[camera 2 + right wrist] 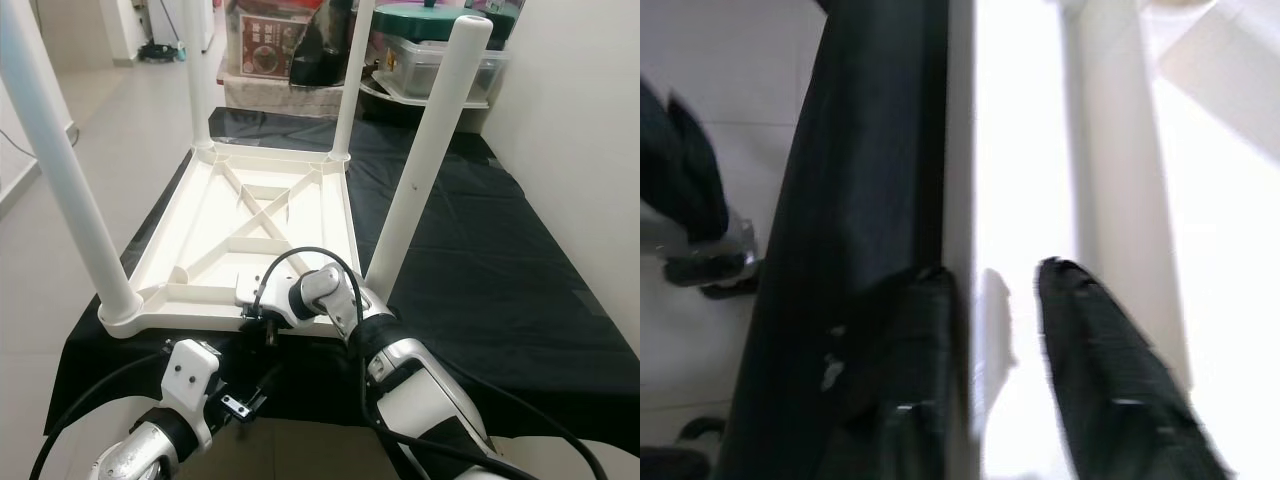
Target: Building children table
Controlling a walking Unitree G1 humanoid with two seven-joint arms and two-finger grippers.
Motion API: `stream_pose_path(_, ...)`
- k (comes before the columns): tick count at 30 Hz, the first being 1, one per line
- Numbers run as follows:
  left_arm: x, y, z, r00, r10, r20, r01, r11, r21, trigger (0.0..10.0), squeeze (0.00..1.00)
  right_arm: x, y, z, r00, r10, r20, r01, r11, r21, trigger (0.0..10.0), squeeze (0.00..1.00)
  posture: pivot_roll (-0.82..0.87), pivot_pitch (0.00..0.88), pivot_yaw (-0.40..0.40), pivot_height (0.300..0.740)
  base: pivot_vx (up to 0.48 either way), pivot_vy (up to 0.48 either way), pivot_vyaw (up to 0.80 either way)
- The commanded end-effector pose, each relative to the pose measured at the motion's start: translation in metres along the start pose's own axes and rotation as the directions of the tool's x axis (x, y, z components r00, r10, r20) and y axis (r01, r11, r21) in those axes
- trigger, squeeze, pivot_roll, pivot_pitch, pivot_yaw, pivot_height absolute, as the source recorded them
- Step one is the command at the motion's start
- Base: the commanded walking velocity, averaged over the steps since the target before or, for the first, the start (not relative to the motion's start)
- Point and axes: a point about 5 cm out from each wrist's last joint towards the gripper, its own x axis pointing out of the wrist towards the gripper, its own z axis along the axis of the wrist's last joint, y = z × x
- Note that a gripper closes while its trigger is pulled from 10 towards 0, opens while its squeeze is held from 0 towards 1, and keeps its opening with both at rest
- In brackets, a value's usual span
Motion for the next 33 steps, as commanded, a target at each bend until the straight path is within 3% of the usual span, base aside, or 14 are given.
stream_pose_path(1,0.001,0.0,-0.004,1.0,-0.002,-0.01,0.001,1.0,-0.011,10.0,0.0,-0.003,-0.003,0.004,1.0,-0.009,0.011,0.01,1.0,-0.008,10.0,1.0,0.11,0.039,-0.09,0.74,0.0,0.0,0.0)
stream_pose_path(2,0.001,0.0,-0.004,1.0,-0.001,-0.01,0.001,1.0,-0.011,10.0,0.0,-0.002,-0.002,0.005,1.0,-0.002,0.012,0.002,1.0,-0.007,10.0,0.49,0.11,0.039,-0.091,0.74,0.0,0.0,0.0)
stream_pose_path(3,0.001,0.0,-0.004,1.0,-0.001,-0.01,0.001,1.0,-0.011,10.0,0.0,-0.002,-0.002,0.005,1.0,-0.002,0.012,0.002,1.0,-0.007,10.0,0.49,0.11,0.039,-0.091,0.74,0.0,0.0,0.0)
stream_pose_path(4,0.002,0.001,-0.004,1.0,0.002,-0.01,-0.002,1.0,-0.009,10.0,0.0,-0.002,-0.003,0.007,0.999,-0.019,0.026,0.019,1.0,-0.005,10.0,0.0,0.11,0.038,-0.089,0.74,0.0,0.0,0.0)
stream_pose_path(11,0.002,0.002,-0.004,1.0,0.007,-0.01,-0.007,1.0,-0.002,10.0,0.0,-0.026,-0.005,0.011,0.989,0.007,0.146,-0.008,1.0,0.009,10.0,0.0,0.11,0.03,-0.092,0.74,0.0,0.0,0.0)
stream_pose_path(17,0.004,0.004,-0.006,1.0,0.011,-0.01,-0.011,1.0,0.002,10.0,0.0,-0.059,-0.001,0.012,0.951,-0.051,0.305,0.047,0.999,0.021,10.0,0.0,0.1,0.02,-0.088,0.74,0.0,0.0,0.0)
stream_pose_path(20,0.004,0.006,-0.007,1.0,0.014,-0.012,-0.014,1.0,0.005,10.0,0.0,-0.064,0.001,0.012,0.925,-0.133,0.357,0.103,0.99,0.101,10.0,0.0,0.1,0.011,-0.082,0.74,0.0,0.0,0.0)
stream_pose_path(22,0.004,0.006,-0.007,1.0,0.014,-0.012,-0.014,1.0,0.005,10.0,0.0,-0.064,0.001,0.012,0.925,-0.133,0.357,0.103,0.99,0.101,10.0,0.0,0.1,0.011,-0.082,0.74,0.0,0.0,0.0)
stream_pose_path(23,0.004,0.007,-0.007,1.0,0.017,-0.012,-0.017,1.0,0.006,10.0,0.0,-0.066,0.002,0.013,0.905,-0.184,0.383,0.133,0.979,0.155,10.0,0.0,0.1,0.011,-0.082,0.74,0.0,0.0,0.0)
stream_pose_path(25,0.005,0.011,-0.009,0.999,0.03,-0.014,-0.03,0.999,0.013,10.0,0.0,-0.066,0.015,0.01,0.815,-0.38,0.438,0.262,0.915,0.306,10.0,0.0,0.1,0.0,-0.073,0.74,0.0,0.0,0.0)
stream_pose_path(26,0.005,0.011,-0.009,0.999,0.03,-0.014,-0.03,0.999,0.013,10.0,0.0,-0.066,0.015,0.01,0.815,-0.38,0.438,0.262,0.915,0.306,10.0,0.0,0.1,0.0,-0.073,0.74,0.0,0.0,0.0)
stream_pose_path(28,0.006,0.015,-0.01,0.999,0.037,-0.017,-0.036,0.999,0.022,10.0,0.0,-0.061,0.042,0.006,0.738,-0.491,0.463,0.288,0.85,0.441,10.0,0.0,0.09,0.0,-0.062,0.74,0.0,0.0,0.0)
stream_pose_path(31,0.007,0.016,-0.011,0.999,0.038,-0.019,-0.037,0.999,0.025,10.0,0.0,-0.061,0.05,0.004,0.719,-0.515,0.466,0.282,0.83,0.482,10.0,0.0,0.09,0.0,-0.062,0.74,0.0,0.0,0.0)
stream_pose_path(33,0.008,0.02,-0.012,0.999,0.042,-0.021,-0.041,0.999,0.031,10.0,0.0,-0.064,0.062,0.002,0.656,-0.615,0.438,0.343,0.759,0.553,10.0,0.0,0.09,0.0,-0.051,0.74,0.0,0.0,0.0)
